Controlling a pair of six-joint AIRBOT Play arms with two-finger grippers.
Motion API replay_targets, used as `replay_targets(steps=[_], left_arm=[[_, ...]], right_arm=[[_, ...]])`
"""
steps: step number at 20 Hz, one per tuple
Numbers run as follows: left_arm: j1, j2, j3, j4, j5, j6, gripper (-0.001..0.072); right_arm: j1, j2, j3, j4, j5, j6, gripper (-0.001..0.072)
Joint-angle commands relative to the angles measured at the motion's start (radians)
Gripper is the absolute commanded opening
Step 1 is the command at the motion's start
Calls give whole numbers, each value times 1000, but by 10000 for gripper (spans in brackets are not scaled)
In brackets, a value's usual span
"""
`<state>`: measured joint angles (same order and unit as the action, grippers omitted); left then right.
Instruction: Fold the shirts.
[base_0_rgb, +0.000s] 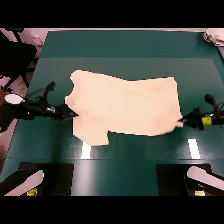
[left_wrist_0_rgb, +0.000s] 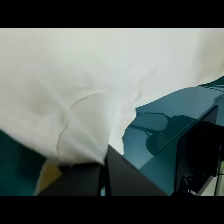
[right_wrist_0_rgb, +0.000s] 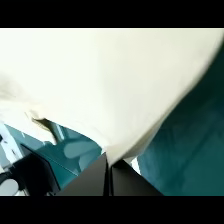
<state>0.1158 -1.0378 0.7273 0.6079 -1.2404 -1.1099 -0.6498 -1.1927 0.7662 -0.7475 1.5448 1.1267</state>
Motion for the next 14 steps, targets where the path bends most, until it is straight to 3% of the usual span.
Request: replay_targets(steps=[1,4,8,14], left_arm=[[0,137,106,-10,5,18,20],[0,271,232,-10,34,6,20],[0,395,427,-9,144,-18,20],[0,424,817,50,221,-17,21]], right_arm=[[0,143,82,286,-20,-32,23],[0,280,185,390,-92,-24,22],[0,441,370,389,-147,-21,22],[0,603,636,377,-313,-49,23]])
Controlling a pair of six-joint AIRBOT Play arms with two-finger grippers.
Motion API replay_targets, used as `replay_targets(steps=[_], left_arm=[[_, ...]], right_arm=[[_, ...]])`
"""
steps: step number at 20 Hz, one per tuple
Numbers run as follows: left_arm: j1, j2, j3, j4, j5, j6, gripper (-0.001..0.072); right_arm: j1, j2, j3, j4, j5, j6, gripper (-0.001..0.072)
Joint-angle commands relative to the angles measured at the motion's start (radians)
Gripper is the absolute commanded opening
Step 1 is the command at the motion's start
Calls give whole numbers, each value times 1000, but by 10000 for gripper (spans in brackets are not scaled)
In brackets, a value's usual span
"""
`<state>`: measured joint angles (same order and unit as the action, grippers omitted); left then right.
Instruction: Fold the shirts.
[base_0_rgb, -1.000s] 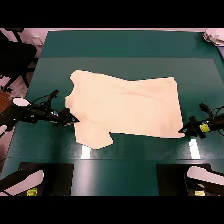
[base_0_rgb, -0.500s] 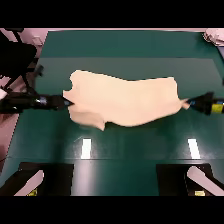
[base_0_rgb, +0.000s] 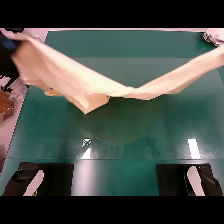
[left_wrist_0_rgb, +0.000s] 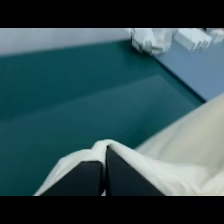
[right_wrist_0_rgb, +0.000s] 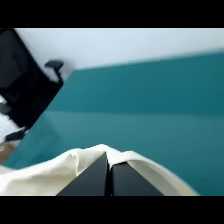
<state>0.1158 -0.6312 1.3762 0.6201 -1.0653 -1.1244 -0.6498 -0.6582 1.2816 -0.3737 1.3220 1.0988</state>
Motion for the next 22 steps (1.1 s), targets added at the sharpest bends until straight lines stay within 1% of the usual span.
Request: replay_targets(steps=[1,3,7,9,11,14,17,19,20,21,22], left_arm=[[0,18,229,60,61,-2,21],[0,18,332,114,86,-2,21],[0,18,475,195,100,0,21],[0,18,506,217,104,0,22],[0,16,507,245,95,0,22],[0,3,447,266,12,-2,22],[0,-13,296,262,-68,-2,22],[0,-27,162,258,-77,-1,23],[0,-32,92,253,-65,0,23],[0,-39,15,238,-35,3,22],[0,-49,-55,212,4,26,23]], right_arm=[[0,79,161,3,-115,-42,23],[0,82,241,-14,-167,-72,23],[0,82,397,-146,-227,-72,23],[0,82,442,-179,-232,-72,23],[0,82,440,-180,-230,-71,23],[0,82,330,-176,-212,-66,23],[0,83,138,-175,-184,-66,23],[6,82,-5,-161,-180,-67,23],[23,79,-79,-161,-201,-69,23],[47,69,-154,-162,-228,-73,23],[71,49,-217,-161,-258,-89,23]])
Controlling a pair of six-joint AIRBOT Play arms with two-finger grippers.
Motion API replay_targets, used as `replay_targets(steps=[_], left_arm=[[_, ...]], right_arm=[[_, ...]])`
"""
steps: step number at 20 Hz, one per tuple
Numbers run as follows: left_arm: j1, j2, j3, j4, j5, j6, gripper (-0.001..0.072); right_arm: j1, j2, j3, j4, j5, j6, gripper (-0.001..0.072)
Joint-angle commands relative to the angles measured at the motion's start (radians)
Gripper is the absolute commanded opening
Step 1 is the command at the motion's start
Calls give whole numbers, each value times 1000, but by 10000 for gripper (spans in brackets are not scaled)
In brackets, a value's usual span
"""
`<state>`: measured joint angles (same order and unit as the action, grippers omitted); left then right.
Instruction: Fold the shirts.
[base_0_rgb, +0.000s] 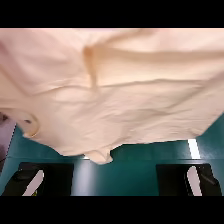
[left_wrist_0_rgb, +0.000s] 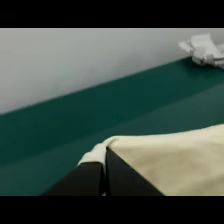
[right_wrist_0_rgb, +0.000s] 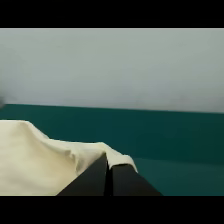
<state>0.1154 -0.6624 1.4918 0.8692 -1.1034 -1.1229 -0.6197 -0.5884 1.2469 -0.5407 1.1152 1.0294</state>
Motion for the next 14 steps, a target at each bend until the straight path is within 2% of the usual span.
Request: replay_targets(steps=[1,5,9,14], left_arm=[[0,-32,-242,-85,86,68,23],[0,-138,-433,-274,250,309,23],[0,-319,-453,-389,380,489,23],[0,-537,-451,-697,455,776,23]], right_arm=[[75,-50,-239,7,-86,-50,23],[239,-243,-349,7,-293,-168,23],[343,-467,-309,7,-460,-201,24],[363,-713,-147,7,-472,-202,24]])
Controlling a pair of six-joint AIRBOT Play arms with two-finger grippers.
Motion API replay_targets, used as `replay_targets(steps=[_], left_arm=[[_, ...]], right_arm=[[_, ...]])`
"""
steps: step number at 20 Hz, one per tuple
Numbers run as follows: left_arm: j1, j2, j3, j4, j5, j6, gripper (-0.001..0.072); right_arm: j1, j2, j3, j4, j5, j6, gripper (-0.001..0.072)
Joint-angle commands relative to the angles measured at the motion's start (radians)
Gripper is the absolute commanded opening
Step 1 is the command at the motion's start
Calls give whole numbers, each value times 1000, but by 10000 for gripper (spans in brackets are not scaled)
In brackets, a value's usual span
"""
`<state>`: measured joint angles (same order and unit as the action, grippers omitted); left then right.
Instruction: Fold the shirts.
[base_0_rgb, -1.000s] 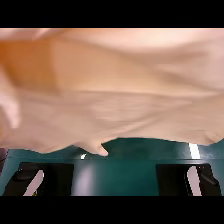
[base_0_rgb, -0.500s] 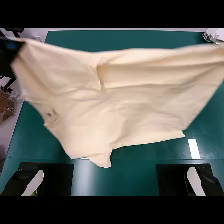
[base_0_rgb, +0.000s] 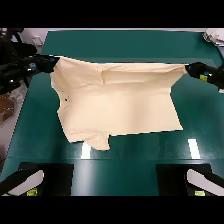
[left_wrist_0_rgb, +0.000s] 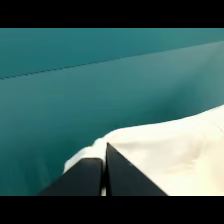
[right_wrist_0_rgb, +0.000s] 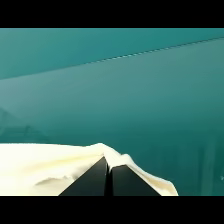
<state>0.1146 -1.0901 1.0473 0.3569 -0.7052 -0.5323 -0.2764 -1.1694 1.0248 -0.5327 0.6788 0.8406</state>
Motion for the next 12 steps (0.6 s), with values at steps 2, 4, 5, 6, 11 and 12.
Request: replay_targets(steps=[2,4,5,6,11,12], left_arm=[[1,-180,9,-274,97,287,22],[1,-233,31,-318,111,343,23],[1,-256,44,-320,110,358,22],[1,-277,53,-320,112,358,23],[3,-294,58,-134,23,216,21],[3,-294,58,-3,-13,96,22]], right_arm=[[7,-209,151,-1,-35,-14,25],[-2,-280,224,-1,0,-13,24],[-6,-315,260,-2,30,-13,24],[-15,-348,291,-1,61,-13,24],[-37,-420,322,-50,226,34,21],[-37,-416,311,-87,247,47,21]])
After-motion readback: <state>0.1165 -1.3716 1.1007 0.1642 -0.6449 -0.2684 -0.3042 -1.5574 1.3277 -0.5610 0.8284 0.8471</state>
